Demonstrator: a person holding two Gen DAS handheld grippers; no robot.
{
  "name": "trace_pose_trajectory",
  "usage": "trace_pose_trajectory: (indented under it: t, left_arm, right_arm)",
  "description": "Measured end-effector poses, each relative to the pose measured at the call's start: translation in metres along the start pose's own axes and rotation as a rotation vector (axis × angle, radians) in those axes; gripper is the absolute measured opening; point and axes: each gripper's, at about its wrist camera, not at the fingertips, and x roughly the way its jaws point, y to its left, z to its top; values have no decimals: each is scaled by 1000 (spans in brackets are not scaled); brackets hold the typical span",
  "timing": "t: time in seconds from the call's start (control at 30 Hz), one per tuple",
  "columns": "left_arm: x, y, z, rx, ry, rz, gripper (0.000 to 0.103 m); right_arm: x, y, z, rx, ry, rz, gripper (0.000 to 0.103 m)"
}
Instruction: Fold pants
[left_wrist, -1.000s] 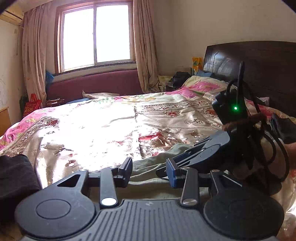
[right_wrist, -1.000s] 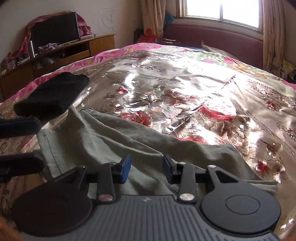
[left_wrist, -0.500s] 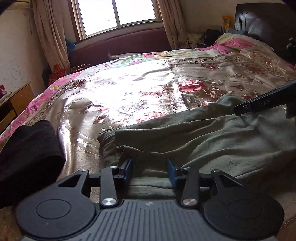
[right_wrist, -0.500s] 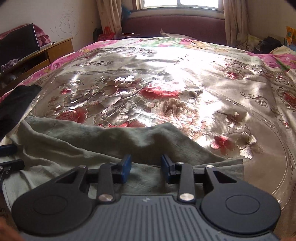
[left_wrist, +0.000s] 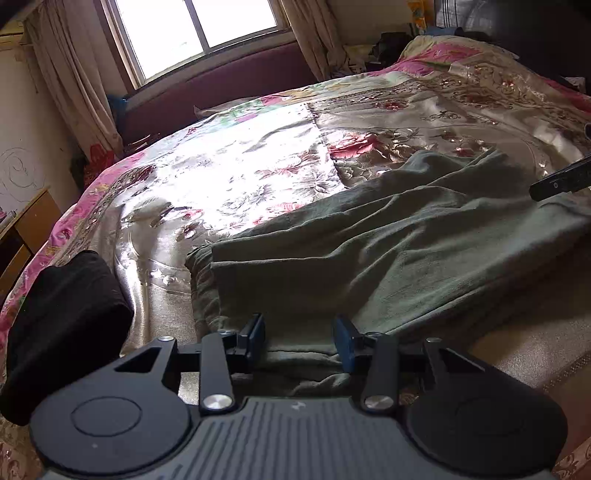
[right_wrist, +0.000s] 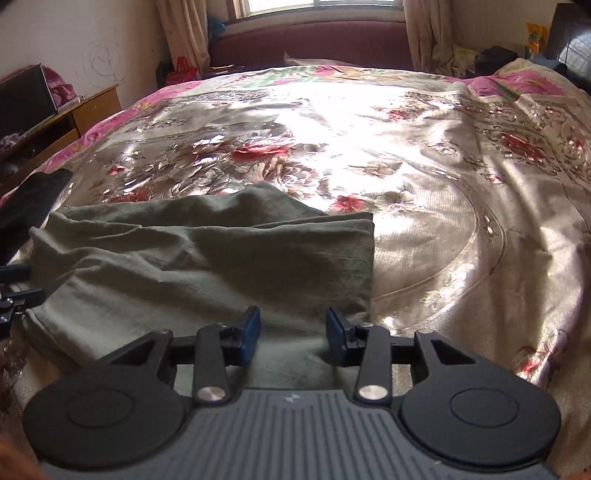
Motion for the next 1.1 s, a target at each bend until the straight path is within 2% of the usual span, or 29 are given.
trace_pose_trajectory:
  t: [0.13,0.27,0.4,0.5,0.6,0.73,0.77,0.87,0.9,0.97,1.0,1.07,1.1]
  left_arm:
    - [-6,12,1,-33,-4,24,57]
    - [-5,16,2,-86,-4,9,57]
    - [-1,12,1,-52,15,8,57]
    - [-1,12,-3,-31,28,8,58]
    - [-7,22,0,-86,11,-12,58]
    - [-16,38,13,-175,-65,-13,58]
    - [-15,39,16,-181,-77,-14,58]
    - [-5,33,22,-155,-67,-14,58]
    - [3,28,21,-128,-41,-3,58]
    - [20,22,13,-99,15,30,58]
    - [25,22,8,-104,41,33,58]
    - [30,25,-1,-137,65,17,59]
    - [29,27,-6,-163,62,10,59]
  right_arm:
    - [-13,-30,-2,94,-23,-24,45]
    - [-3,-59,-9,266,37,84,48]
    - [-3,-59,-11,319,44,189,48]
    - [-8,-55,-10,296,37,235,48]
    - [8,-60,-12,333,114,260,48]
    - [17,-73,-15,429,105,337,52]
    - [19,-73,-16,469,87,358,52]
    - [23,-65,-15,459,81,363,52]
    - [23,-65,-15,459,81,363,51]
    - [29,-60,-14,443,85,355,35]
    - [30,-58,-13,444,91,342,31]
    - [28,-57,-12,452,93,366,14]
    - [25,-56,-12,455,90,378,13]
